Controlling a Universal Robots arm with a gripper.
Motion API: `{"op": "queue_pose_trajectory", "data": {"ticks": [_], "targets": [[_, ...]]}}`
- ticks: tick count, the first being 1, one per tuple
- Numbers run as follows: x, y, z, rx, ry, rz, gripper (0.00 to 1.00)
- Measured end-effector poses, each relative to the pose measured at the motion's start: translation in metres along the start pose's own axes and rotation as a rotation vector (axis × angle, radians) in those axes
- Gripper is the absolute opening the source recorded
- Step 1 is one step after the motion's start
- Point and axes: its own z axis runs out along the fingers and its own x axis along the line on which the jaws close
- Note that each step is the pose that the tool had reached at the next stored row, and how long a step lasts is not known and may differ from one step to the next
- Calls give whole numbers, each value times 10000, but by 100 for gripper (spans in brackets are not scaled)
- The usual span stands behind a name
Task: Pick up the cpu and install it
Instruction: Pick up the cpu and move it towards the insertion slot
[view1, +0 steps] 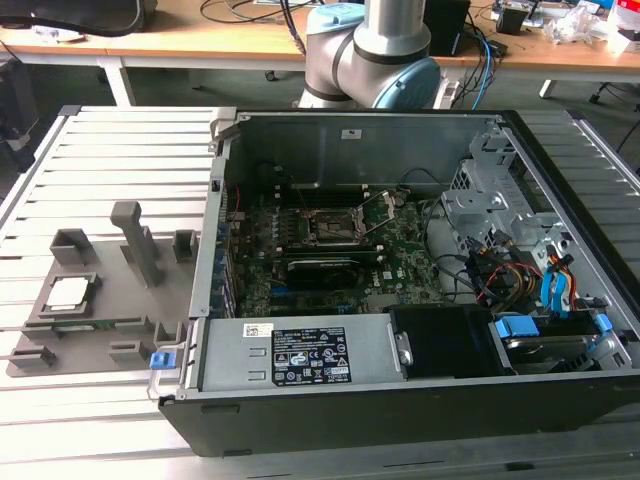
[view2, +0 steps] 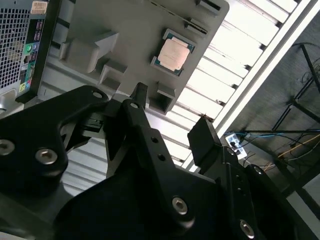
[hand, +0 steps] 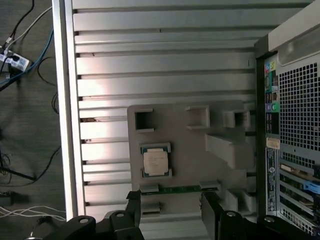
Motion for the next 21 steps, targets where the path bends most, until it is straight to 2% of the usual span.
{"op": "queue_pose_trajectory", "data": {"ticks": [1, 2, 4, 21], "targets": [[1, 0, 0, -6, -8, -212, 60], [1, 0, 0, -7, -9, -223, 60], [1, 0, 2, -10, -10, -225, 60], [6, 6, 150, -13, -9, -224, 60]]}}
